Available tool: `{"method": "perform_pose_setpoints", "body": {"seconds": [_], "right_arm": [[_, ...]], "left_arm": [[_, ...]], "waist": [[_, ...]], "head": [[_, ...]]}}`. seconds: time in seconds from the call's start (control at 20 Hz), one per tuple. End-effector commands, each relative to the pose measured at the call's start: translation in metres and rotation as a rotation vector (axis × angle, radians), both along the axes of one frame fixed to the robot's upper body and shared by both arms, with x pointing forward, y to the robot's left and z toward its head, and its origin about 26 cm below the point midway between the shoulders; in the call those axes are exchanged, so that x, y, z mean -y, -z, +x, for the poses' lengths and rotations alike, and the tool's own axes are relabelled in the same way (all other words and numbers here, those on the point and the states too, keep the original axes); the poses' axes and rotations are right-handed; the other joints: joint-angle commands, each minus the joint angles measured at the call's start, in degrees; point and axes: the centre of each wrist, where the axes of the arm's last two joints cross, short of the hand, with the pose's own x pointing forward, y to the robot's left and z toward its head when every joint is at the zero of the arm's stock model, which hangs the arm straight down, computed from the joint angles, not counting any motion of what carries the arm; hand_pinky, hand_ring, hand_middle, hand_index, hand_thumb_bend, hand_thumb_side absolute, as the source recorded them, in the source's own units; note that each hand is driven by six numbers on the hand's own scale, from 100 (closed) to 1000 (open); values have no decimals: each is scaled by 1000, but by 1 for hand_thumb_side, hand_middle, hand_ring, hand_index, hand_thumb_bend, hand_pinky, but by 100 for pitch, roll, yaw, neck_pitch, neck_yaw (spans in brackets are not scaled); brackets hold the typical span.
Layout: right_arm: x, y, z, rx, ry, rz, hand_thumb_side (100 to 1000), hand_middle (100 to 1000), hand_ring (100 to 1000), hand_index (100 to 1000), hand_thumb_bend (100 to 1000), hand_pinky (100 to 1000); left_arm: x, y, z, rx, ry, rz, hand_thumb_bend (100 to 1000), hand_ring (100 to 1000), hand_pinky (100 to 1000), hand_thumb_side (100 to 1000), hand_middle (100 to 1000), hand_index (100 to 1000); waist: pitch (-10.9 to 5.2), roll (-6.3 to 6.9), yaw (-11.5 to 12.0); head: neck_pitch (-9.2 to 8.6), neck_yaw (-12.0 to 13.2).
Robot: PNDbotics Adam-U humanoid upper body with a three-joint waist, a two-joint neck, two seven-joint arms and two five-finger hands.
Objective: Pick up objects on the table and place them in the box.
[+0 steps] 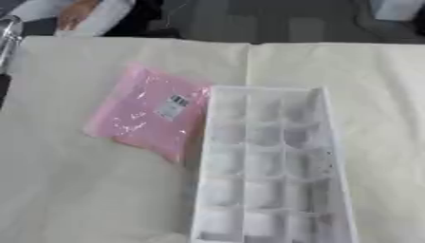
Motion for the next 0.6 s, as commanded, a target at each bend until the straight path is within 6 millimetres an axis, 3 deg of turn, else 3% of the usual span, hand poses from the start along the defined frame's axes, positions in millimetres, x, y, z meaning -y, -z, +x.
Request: {"method": "perform_pose_setpoints", "body": {"seconds": [0.05,0.1,0.4,0.6], "right_arm": [[4,-10,-6,52,22,-28,953,769,765,769,100,657],[4,-9,-6,52,24,-28,921,769,765,769,100,657],[6,-7,-6,54,40,-16,920,769,764,770,100,658],[7,-6,-6,60,43,-7,919,768,764,771,100,658]], "left_arm": [[-3,-10,-5,34,-14,48,332,662,562,841,743,773],[-3,-10,-5,33,-15,52,332,662,562,841,743,773],[-3,-8,-5,33,-13,71,337,672,570,839,746,778],[-4,-8,-5,38,-11,69,342,675,573,838,746,780]], "waist": [[-138,-23,-18],[-160,-33,-26],[-403,-89,-47],[-481,-109,-46]], "head": [[1,8],[1,1],[1,-35],[1,-84]]}}
